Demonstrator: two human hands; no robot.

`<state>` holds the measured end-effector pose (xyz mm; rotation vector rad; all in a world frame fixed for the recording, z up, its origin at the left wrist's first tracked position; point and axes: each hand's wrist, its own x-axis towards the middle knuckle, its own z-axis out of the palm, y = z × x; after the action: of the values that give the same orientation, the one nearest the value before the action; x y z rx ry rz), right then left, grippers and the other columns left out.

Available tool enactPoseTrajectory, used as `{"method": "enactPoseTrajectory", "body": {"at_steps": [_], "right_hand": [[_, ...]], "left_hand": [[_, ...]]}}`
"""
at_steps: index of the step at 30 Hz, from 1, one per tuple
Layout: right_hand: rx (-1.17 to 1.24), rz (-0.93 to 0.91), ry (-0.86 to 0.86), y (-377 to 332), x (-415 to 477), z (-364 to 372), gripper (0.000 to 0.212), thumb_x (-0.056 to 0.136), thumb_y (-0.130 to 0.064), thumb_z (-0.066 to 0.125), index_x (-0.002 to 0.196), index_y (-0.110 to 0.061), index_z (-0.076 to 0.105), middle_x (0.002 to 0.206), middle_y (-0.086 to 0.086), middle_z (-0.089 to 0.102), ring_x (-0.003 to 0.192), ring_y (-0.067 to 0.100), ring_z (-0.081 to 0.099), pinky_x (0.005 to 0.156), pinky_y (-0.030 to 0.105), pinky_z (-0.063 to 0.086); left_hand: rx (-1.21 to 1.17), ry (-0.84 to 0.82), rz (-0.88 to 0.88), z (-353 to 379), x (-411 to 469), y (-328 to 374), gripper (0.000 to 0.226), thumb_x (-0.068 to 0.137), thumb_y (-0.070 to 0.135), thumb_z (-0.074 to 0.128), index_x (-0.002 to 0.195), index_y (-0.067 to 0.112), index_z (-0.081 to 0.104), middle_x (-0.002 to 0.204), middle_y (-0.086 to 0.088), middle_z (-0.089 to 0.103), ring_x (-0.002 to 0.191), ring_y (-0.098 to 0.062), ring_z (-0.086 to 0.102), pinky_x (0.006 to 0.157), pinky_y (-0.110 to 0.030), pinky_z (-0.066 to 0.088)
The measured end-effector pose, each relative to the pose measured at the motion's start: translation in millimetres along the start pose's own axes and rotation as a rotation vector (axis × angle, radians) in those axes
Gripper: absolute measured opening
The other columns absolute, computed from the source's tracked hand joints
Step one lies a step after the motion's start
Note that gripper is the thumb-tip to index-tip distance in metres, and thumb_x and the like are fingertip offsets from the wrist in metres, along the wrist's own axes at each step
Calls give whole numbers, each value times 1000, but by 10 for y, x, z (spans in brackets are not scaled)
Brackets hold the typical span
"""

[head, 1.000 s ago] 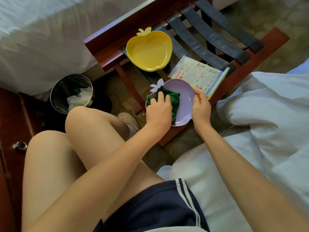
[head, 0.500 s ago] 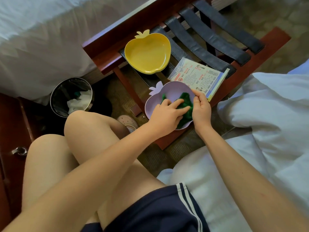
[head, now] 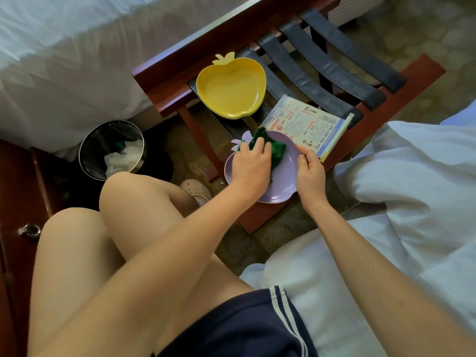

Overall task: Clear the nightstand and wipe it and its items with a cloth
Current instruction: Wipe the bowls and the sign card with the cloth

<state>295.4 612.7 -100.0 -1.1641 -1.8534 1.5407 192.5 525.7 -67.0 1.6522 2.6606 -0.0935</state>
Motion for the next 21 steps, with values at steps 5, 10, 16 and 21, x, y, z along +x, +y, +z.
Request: {"method": "enactPoseTrajectory", "body": {"at_steps": [5,10,16,21], "right_hand": [[-6,-19,29,-21,-20,47,31,100,-5,35,124,-6,55,117,-3,54,111,7,47,86,1,35],[7,37,44,-28,-1,44,32,100,-9,34,124,-10,55,124,7,58,115,16,52,97,28,44],[0,49,47,-65,-36,72,33,101,-11,33,128,-10,53,128,3,55,118,14,49,94,21,39],[13,54,81,-79,-66,81,34,101,-9,33,129,-10,52,131,2,52,117,8,46,95,19,38]], "left_hand": [[-230,-90,-169,-40,122,325,46,94,18,46,139,14,40,137,-8,46,111,-33,47,82,-34,40],[-285,-167,244,-98,-71,32,44,96,21,44,140,25,43,142,-1,42,94,-27,43,82,-40,44],[10,-228,326,-217,-322,-205,48,95,14,42,143,17,33,138,-8,41,89,-28,47,81,-39,46],[219,-278,21,-321,-248,-264,35,96,11,42,131,9,43,128,-10,47,102,-32,48,73,-33,33]]}}
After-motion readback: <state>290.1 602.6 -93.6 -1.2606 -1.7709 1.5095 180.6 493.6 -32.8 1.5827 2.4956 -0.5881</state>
